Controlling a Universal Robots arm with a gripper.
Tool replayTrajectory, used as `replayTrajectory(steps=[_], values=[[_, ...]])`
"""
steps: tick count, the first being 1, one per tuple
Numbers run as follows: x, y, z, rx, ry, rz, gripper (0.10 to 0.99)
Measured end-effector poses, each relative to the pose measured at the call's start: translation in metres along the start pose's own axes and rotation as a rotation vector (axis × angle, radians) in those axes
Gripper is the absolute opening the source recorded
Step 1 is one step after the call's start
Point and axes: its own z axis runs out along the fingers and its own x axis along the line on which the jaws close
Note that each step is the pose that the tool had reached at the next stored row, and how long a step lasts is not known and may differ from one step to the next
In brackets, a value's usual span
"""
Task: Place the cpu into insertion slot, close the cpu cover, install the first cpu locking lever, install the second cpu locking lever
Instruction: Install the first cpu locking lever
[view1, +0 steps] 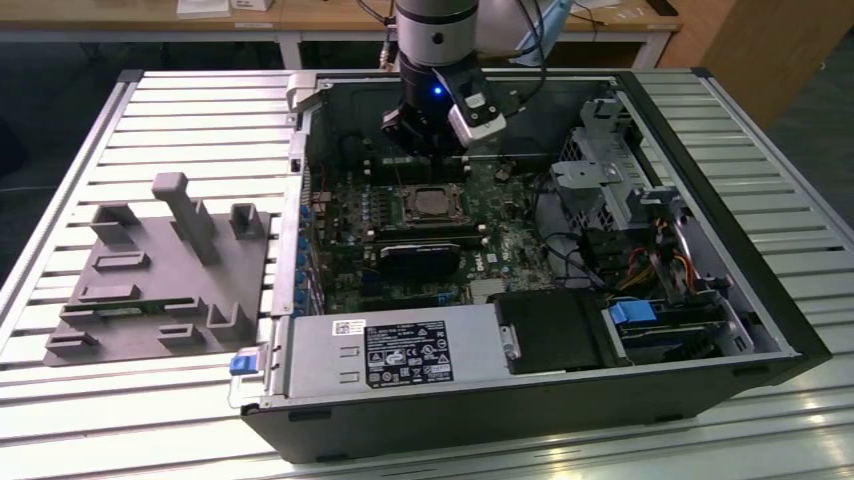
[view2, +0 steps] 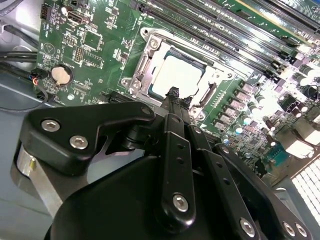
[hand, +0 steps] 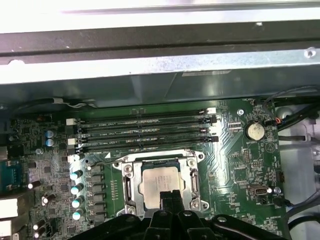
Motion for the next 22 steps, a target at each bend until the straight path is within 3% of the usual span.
replayTrajectory(steps=[9,22], values=[[0.0014,-0.0001,-0.0008,0.000,0.0001,0.000,0.106],[0.0205,-0.0021,-0.0022,0.000,0.0000,0.000,0.106]])
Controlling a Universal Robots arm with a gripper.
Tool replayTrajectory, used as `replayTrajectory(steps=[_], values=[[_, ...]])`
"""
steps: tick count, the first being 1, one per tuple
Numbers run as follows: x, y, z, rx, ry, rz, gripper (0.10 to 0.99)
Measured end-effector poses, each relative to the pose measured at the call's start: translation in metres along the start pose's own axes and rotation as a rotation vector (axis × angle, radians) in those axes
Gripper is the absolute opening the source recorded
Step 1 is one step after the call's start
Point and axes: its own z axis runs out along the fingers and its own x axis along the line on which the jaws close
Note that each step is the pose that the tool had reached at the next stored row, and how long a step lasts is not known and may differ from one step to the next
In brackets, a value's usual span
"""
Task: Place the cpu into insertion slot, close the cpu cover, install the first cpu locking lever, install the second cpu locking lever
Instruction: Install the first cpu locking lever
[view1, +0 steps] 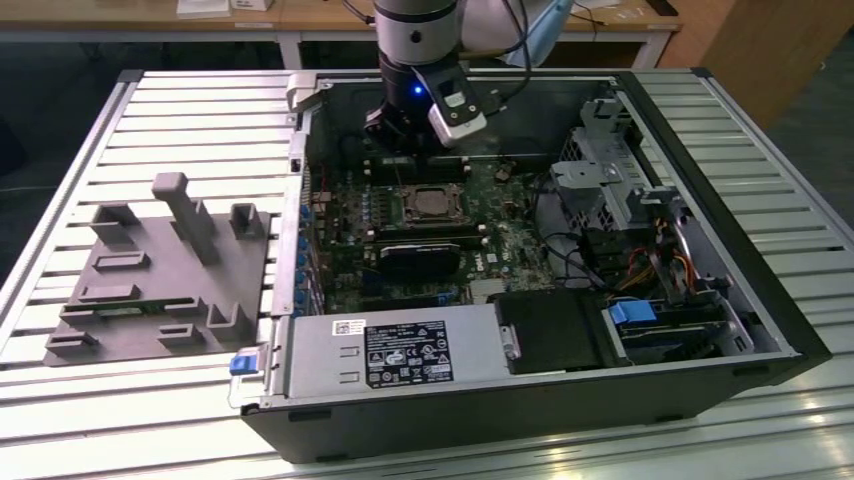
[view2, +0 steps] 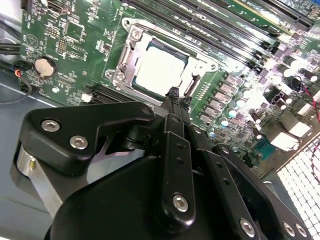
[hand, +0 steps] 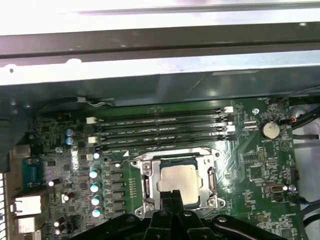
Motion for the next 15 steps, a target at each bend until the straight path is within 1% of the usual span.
replayTrajectory(steps=[5,7,8,9,13,15], values=[[0.0089,-0.0009,-0.0007,0.000,0.0000,0.000,0.106],[0.0135,-0.0014,-0.0011,0.000,-0.0001,0.000,0.106],[0.0178,-0.0018,-0.0014,0.000,-0.0001,0.000,0.106],[0.0200,-0.0021,-0.0016,0.000,-0.0001,0.000,0.106],[0.0270,-0.0028,-0.0022,-0.001,0.0001,0.000,0.106],[0.0291,-0.0030,-0.0023,-0.004,0.0003,0.000,0.106]])
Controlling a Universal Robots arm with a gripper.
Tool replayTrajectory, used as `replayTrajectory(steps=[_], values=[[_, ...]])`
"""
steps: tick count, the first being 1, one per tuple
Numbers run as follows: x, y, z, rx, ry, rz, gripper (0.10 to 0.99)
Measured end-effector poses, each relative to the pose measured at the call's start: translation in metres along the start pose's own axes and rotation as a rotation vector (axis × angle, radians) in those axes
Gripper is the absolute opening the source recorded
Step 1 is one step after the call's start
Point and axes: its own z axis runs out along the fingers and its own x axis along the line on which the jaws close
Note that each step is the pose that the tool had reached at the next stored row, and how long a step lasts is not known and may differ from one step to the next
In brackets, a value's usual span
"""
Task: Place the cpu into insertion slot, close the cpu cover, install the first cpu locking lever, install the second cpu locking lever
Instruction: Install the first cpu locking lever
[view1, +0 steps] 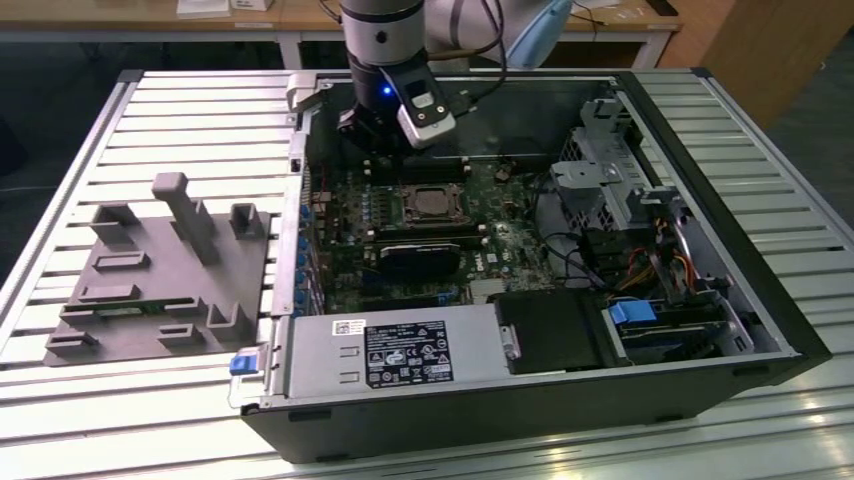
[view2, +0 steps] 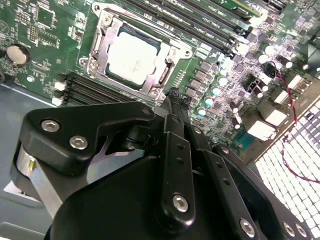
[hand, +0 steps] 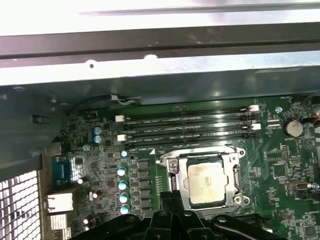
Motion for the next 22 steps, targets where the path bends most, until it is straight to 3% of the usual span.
replayTrajectory(steps=[7,20,22], values=[[0.0074,-0.0008,-0.0006,-0.032,0.0034,0.003,0.106],[0.0167,-0.0017,-0.0012,-0.145,0.0150,0.012,0.106],[0.0172,-0.0018,-0.0012,-0.148,0.0153,0.012,0.106]])
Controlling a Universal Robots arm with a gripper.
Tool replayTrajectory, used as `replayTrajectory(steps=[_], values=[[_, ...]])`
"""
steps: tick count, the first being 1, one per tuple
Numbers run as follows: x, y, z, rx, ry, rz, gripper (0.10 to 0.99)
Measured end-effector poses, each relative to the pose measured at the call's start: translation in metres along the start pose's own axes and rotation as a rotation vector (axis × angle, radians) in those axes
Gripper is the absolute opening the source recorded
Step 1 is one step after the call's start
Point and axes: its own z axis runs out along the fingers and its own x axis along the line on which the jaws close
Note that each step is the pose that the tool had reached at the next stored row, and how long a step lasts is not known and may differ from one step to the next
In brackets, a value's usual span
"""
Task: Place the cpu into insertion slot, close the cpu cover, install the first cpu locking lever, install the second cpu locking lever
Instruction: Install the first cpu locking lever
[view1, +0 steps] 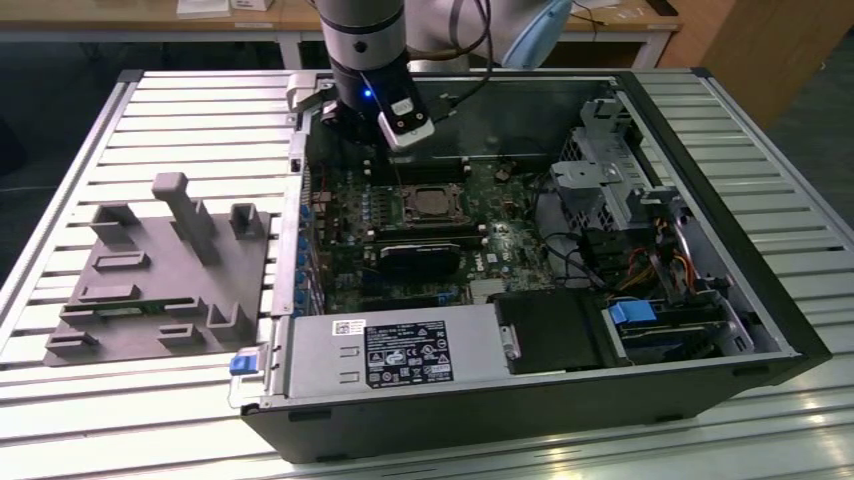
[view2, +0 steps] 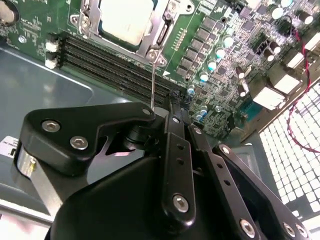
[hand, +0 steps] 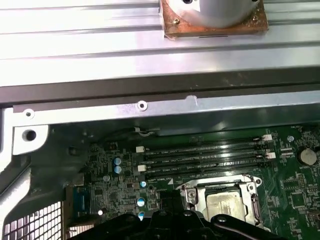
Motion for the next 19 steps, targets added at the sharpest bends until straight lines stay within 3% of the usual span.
replayTrajectory(steps=[4,5,7,12,13,19], values=[[0.0005,-0.0001,-0.0001,-0.001,0.0001,0.000,0.106],[0.0007,-0.0002,0.0000,-0.007,0.0008,0.000,0.106],[0.0011,-0.0003,0.0005,-0.021,0.0023,0.002,0.106],[0.0017,-0.0008,0.0028,-0.078,0.0081,0.006,0.106],[0.0017,-0.0009,0.0032,-0.085,0.0088,0.007,0.106],[-0.0010,-0.0014,0.0069,-0.091,0.0094,0.007,0.106]])
